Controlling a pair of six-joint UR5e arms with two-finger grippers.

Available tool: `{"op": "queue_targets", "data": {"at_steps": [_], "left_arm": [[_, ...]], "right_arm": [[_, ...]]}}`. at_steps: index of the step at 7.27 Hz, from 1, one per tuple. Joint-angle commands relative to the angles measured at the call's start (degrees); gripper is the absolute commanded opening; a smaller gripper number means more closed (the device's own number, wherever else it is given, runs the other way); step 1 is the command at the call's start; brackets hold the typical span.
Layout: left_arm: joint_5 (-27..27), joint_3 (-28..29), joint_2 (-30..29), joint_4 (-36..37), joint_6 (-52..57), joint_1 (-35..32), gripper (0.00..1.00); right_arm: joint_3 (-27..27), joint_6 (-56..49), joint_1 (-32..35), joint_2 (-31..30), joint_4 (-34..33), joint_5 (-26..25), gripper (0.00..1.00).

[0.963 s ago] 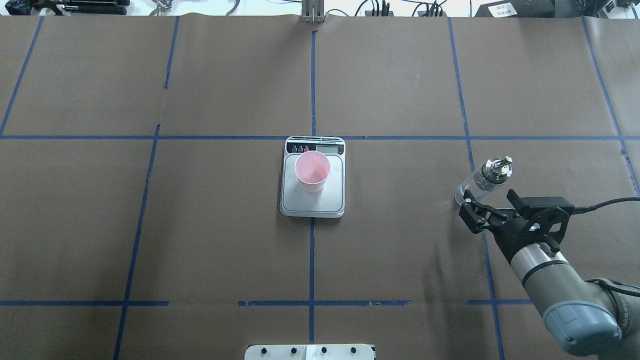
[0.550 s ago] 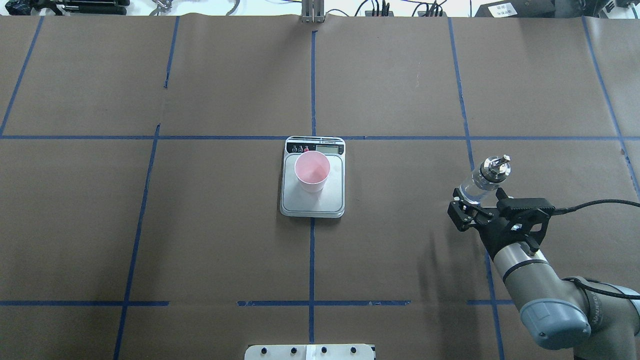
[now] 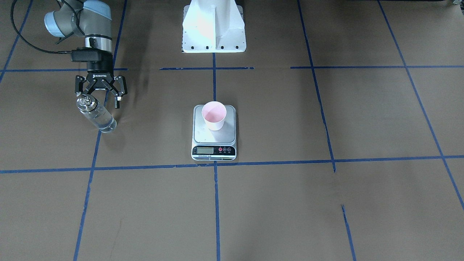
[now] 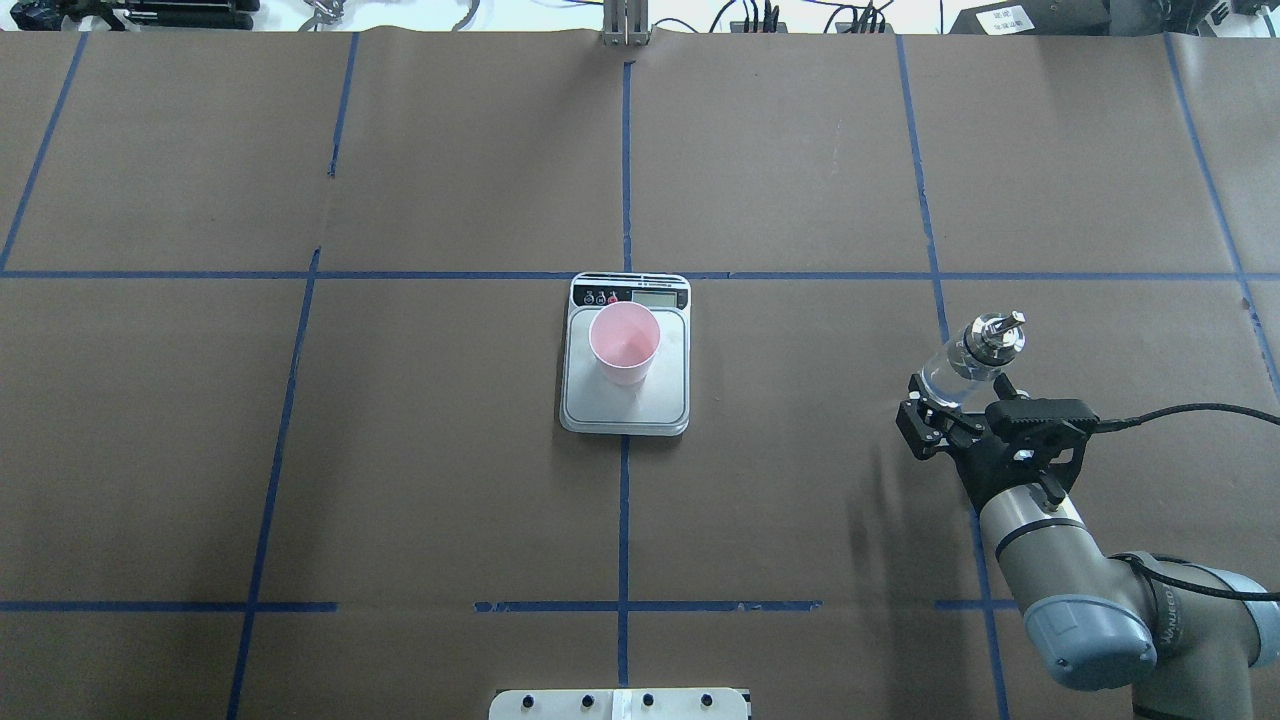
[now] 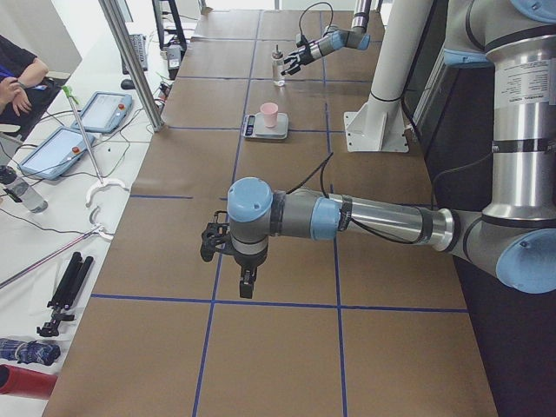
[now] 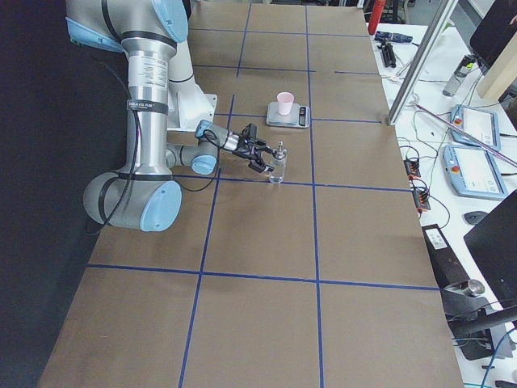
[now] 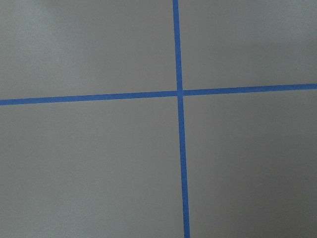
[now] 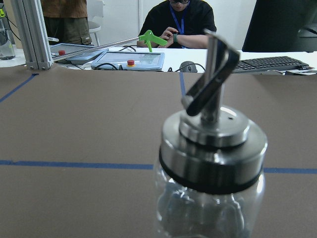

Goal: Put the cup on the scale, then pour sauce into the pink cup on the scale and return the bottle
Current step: 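Close the right gripper around the glass sauce bottle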

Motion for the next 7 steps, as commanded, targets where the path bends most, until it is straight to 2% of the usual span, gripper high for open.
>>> {"op": "queue_targets", "data": {"at_steps": [1,7], "left_arm": [[0.0,-0.1,0.0,0.0,0.1,0.0,1.0],[0.0,-0.3,-0.1,0.0,0.0,0.0,1.0]], "right_arm": [[-0.8,0.0,0.1,0.0,0.0,-0.1,1.0],[-1.2,-0.6,1.9,0.1,0.0,0.0,1.0]]}}
